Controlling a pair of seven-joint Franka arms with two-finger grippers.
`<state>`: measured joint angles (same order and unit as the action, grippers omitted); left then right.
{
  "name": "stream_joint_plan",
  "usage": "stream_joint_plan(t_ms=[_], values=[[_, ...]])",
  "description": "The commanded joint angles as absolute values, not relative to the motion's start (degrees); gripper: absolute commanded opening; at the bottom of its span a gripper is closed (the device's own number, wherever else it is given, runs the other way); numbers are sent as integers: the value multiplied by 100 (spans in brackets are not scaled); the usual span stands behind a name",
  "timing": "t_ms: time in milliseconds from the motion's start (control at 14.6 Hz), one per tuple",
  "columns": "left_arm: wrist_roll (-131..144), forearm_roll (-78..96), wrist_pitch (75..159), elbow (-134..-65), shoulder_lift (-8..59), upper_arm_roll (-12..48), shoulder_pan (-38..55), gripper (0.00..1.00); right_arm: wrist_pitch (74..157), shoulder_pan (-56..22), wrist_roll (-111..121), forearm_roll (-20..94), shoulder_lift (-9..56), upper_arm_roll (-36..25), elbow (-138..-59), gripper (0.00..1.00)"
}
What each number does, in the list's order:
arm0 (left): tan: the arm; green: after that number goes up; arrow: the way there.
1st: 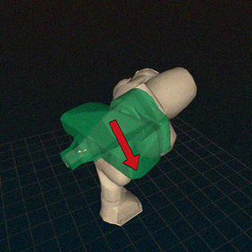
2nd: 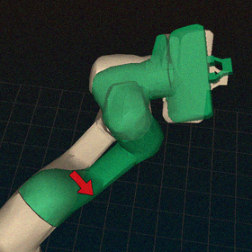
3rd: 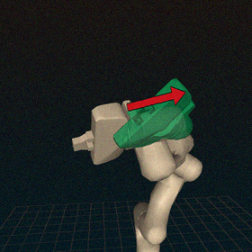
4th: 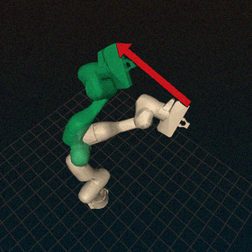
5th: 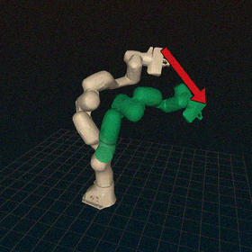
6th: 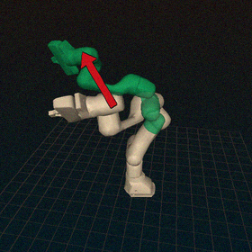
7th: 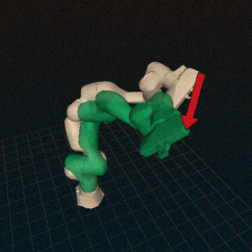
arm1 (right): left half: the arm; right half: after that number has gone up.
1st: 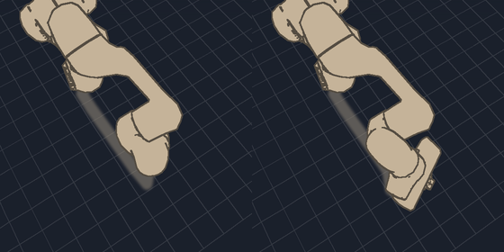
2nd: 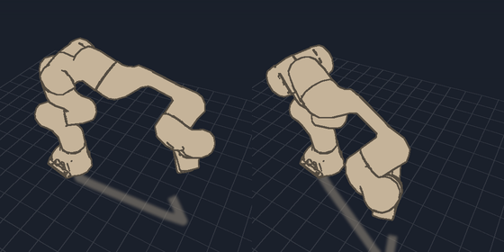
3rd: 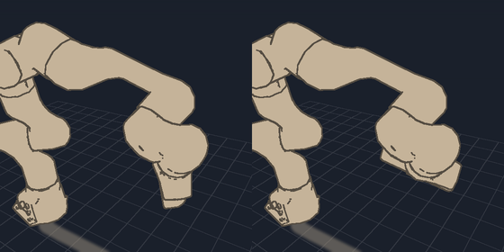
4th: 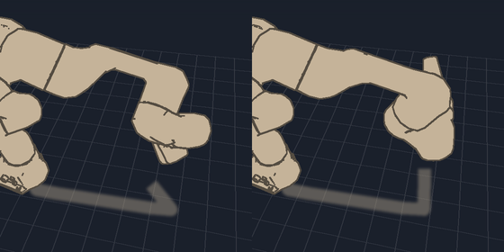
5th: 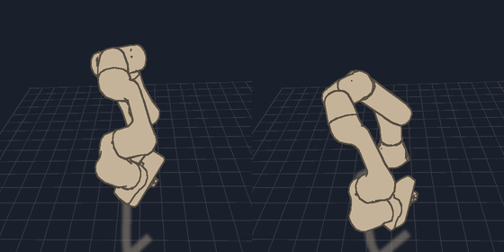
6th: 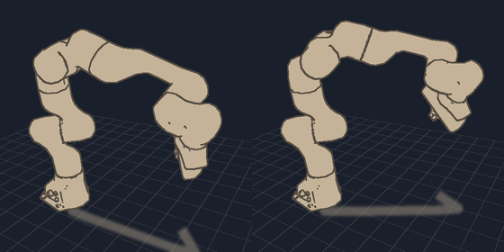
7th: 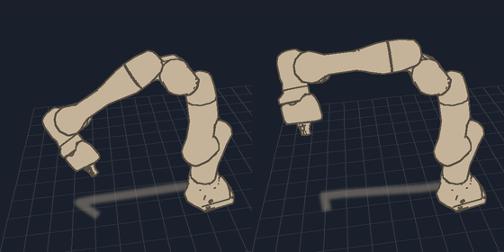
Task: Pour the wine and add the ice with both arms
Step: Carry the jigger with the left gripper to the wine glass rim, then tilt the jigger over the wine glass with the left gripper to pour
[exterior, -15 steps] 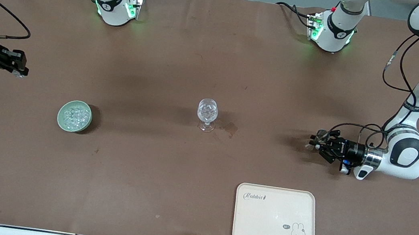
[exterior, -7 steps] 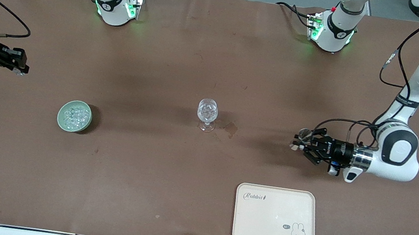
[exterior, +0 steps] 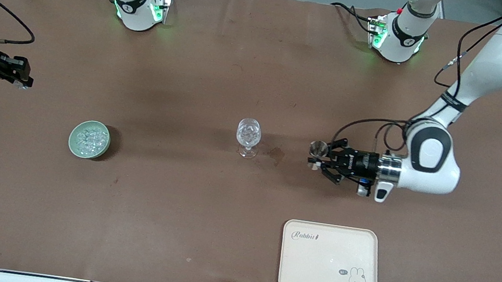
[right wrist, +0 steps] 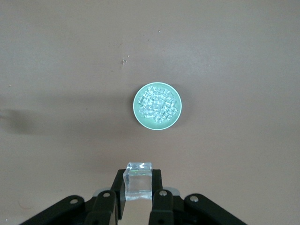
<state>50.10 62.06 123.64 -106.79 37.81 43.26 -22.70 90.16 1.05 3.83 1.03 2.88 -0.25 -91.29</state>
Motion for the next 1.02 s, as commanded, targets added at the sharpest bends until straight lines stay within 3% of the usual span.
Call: stream_joint_plan(t_ms=[0,273,957], values=[[5526,6354,13189,-10916,3568,4824,-2216,1,9061,123,308,44,167,0,-9255,2],[6124,6346,14245,-10907,3420,4983,-1549,1,9062,141,308,44,167,0,-9255,2],[6740,6188,15046,-11118,3033,4948,-915,1,9053,158,308,44,167,-9,-9290,2]])
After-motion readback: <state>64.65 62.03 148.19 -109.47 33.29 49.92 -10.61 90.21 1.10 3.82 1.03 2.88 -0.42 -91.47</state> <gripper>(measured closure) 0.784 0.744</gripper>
